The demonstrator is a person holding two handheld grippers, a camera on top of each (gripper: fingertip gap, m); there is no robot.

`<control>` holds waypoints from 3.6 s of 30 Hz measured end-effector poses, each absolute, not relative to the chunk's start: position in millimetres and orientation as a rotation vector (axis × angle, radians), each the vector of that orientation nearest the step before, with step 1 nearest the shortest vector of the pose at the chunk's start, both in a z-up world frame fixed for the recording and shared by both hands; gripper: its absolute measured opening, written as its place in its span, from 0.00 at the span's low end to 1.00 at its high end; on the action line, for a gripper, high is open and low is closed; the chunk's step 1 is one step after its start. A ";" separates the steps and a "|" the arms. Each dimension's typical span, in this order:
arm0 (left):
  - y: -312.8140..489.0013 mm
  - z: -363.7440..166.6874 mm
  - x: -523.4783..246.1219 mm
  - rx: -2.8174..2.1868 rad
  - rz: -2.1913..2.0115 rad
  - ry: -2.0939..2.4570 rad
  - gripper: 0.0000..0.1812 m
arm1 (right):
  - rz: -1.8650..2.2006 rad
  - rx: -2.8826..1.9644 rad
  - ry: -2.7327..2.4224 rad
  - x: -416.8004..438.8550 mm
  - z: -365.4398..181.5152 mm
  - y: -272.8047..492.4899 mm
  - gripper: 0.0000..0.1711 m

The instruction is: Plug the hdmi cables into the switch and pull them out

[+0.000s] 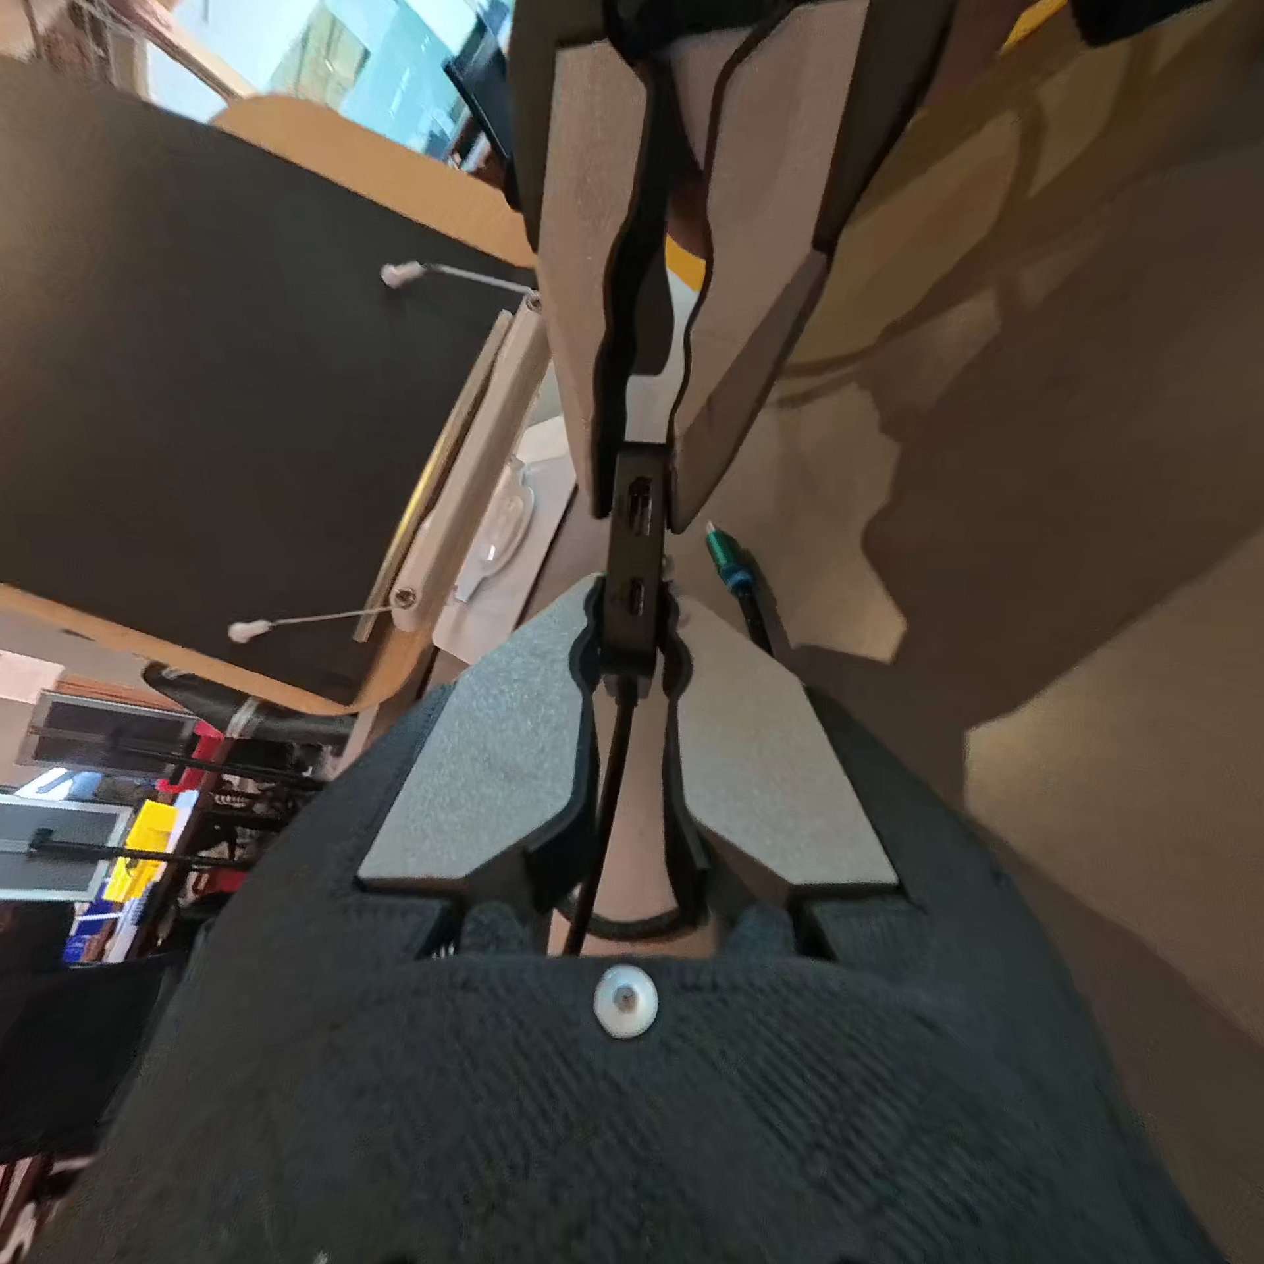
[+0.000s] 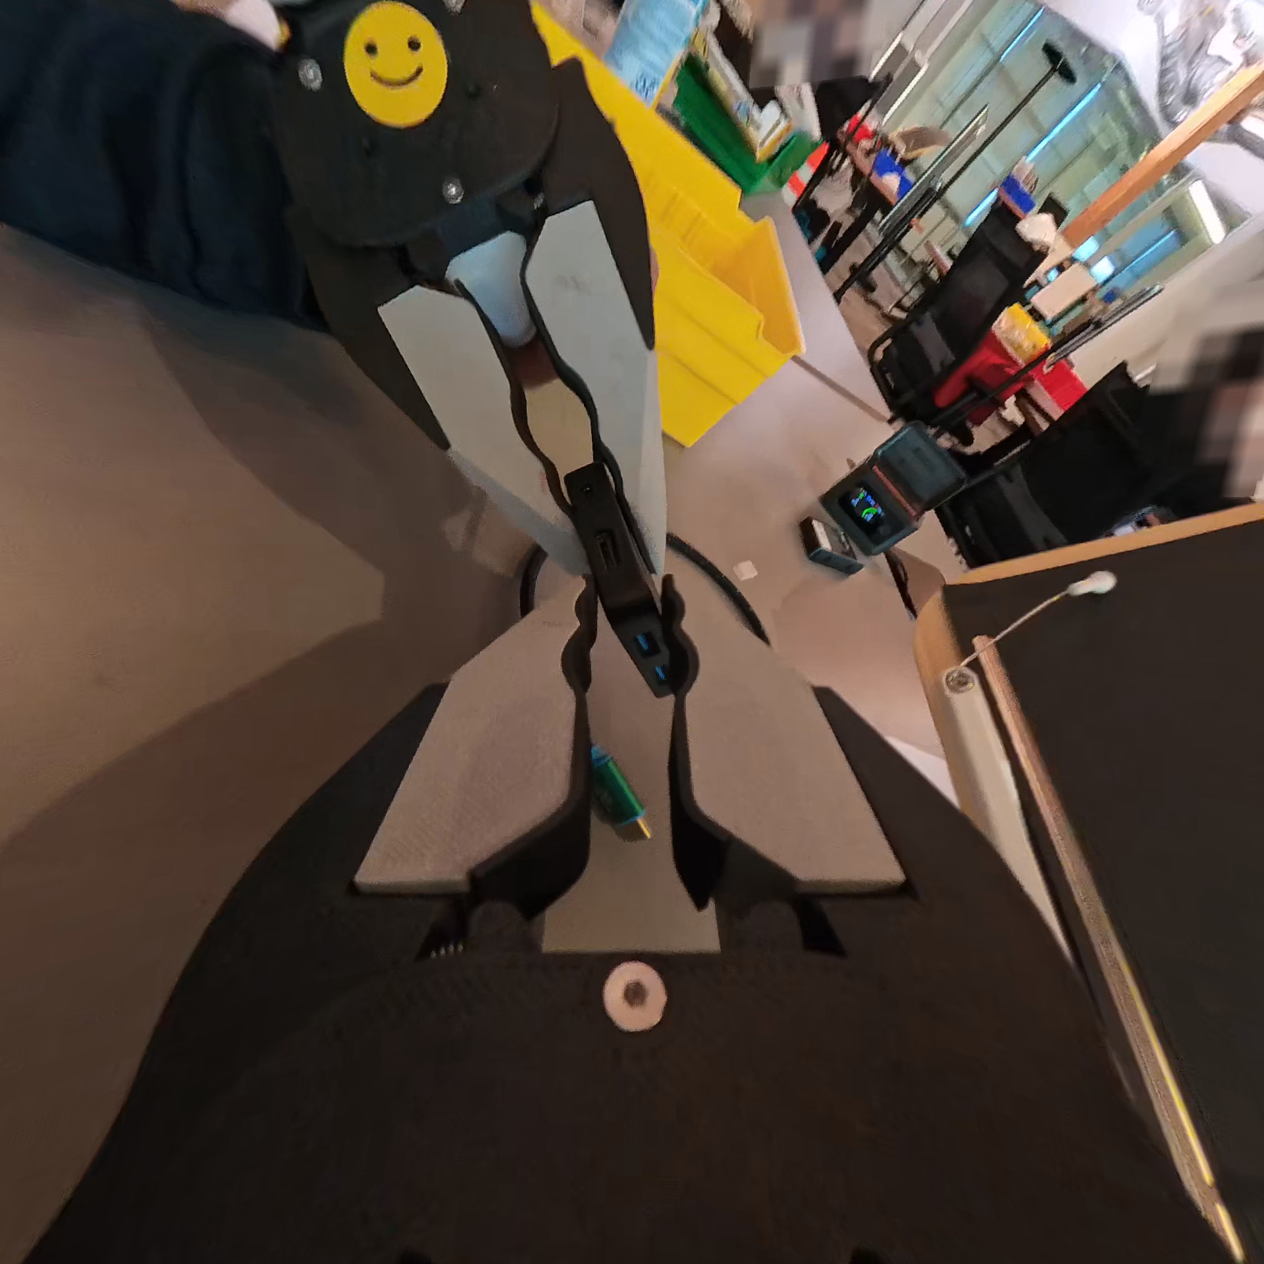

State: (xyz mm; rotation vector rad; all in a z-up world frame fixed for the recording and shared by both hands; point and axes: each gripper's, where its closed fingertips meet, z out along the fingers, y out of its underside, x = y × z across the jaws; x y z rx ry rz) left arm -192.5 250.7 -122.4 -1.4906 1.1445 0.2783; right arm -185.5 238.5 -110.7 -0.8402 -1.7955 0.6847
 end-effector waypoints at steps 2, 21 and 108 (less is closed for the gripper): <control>244.7 -109.9 -186.3 -1.432 0.225 1.122 0.06 | 0.748 -0.813 -1.761 -182.3 -98.3 234.2 0.10; 252.0 -130.7 -184.0 -1.522 0.187 1.145 0.07 | 0.655 -0.861 -1.838 -188.7 -123.0 240.8 0.09; 257.0 -83.3 -217.4 -1.648 -0.875 0.357 0.13 | 1.014 -1.212 -1.655 -198.9 -103.0 245.3 0.04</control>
